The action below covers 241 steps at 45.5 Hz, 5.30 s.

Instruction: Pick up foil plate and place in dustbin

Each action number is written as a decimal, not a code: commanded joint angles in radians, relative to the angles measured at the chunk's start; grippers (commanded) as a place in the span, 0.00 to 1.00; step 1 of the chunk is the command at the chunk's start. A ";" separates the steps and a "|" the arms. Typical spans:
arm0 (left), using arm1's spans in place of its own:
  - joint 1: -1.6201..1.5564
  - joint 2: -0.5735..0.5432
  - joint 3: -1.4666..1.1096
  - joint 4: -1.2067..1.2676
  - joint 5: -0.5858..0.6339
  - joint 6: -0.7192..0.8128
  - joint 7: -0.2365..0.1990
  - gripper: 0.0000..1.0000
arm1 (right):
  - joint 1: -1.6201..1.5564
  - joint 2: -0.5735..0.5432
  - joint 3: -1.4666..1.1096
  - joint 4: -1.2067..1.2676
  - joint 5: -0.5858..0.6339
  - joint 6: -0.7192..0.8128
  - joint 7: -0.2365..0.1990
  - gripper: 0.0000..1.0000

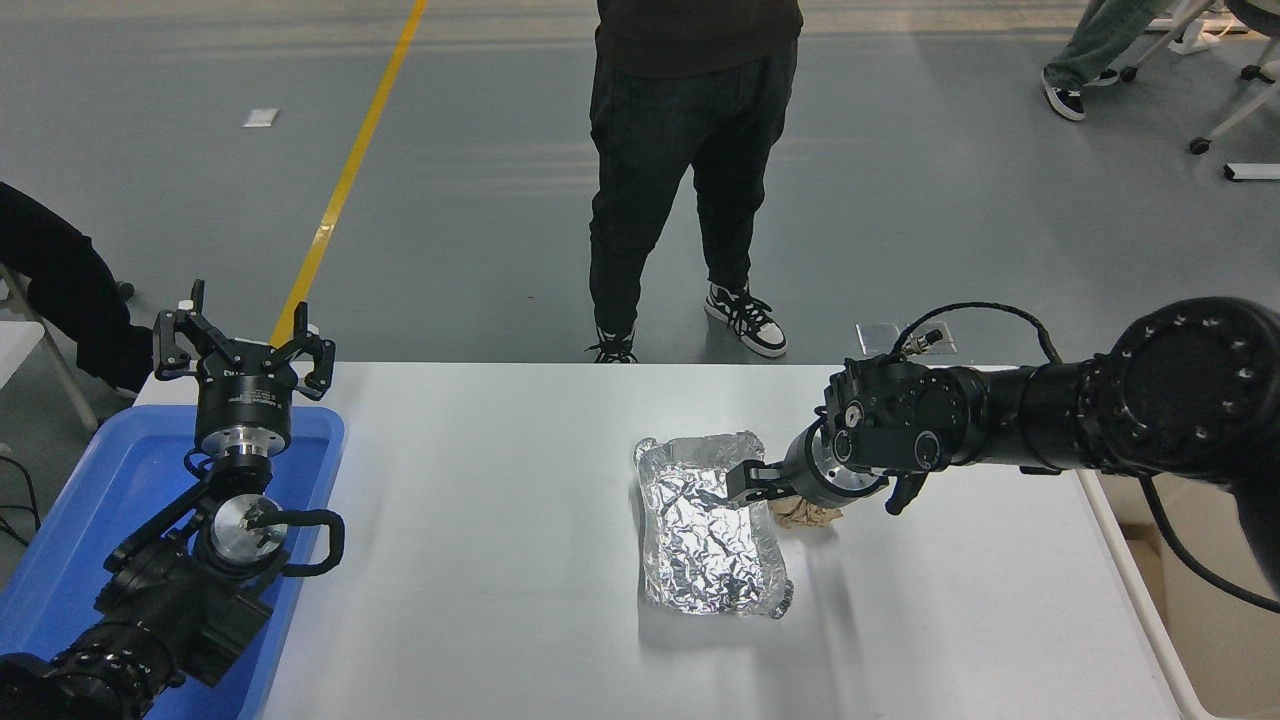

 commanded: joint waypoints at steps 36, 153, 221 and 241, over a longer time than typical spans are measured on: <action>0.000 0.000 0.000 0.000 0.000 0.001 0.000 0.99 | -0.140 0.000 0.049 -0.079 -0.004 -0.083 -0.008 0.50; 0.000 0.002 0.000 0.000 -0.003 0.001 -0.001 0.99 | 0.731 -0.912 -0.604 0.288 -0.381 0.094 0.080 0.00; 0.000 0.002 0.000 0.000 -0.003 0.001 -0.001 0.99 | -0.662 -0.475 0.135 -0.596 -0.274 -0.261 -0.060 1.00; -0.002 0.002 0.000 0.000 -0.001 0.001 0.000 0.99 | -0.041 -0.632 -0.242 -0.154 -0.280 -0.249 -0.061 1.00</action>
